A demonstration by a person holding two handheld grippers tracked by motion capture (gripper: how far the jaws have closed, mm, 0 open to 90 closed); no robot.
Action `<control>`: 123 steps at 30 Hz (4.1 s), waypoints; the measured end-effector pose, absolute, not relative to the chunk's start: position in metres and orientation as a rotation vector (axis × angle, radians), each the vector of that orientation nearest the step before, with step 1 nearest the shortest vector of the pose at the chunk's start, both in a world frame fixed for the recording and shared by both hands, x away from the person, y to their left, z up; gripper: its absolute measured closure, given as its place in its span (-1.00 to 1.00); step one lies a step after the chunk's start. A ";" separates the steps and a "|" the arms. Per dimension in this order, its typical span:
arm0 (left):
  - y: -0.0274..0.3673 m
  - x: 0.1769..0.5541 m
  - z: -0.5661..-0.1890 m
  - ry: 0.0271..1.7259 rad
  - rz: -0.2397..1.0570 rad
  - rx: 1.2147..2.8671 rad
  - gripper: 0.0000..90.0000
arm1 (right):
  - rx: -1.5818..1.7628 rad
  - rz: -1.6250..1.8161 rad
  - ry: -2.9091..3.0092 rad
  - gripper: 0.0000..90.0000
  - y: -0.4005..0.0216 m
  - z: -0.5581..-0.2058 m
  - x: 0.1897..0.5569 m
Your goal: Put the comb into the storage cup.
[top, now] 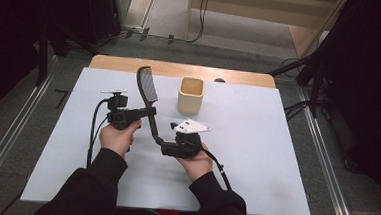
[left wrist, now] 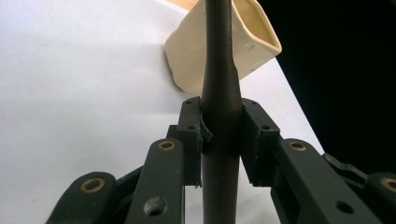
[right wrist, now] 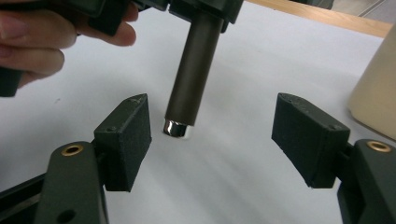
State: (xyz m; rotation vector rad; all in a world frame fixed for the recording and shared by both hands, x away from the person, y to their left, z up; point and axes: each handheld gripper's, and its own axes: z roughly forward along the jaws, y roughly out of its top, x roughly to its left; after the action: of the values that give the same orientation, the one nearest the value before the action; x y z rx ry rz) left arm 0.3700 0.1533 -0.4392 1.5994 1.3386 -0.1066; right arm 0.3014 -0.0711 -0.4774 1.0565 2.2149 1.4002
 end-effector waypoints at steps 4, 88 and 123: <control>0.154 0.370 -0.438 1.332 -0.089 1.612 0.61 | 1.044 1.384 2.215 -0.46 -0.075 -0.477 0.300; 0.156 0.372 -0.438 1.268 -0.089 1.655 0.61 | 1.162 1.291 2.250 -0.47 -0.224 -0.479 0.253; 0.146 0.376 -0.428 1.180 -0.087 1.705 0.61 | 1.248 1.290 2.217 -0.47 -0.265 -0.485 0.233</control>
State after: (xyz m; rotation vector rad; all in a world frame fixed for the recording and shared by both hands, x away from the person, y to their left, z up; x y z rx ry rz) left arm 0.3765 0.1462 -0.4283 1.7051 1.1803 -0.0870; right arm 0.2325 -0.2651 -0.4845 1.2479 2.2169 1.2903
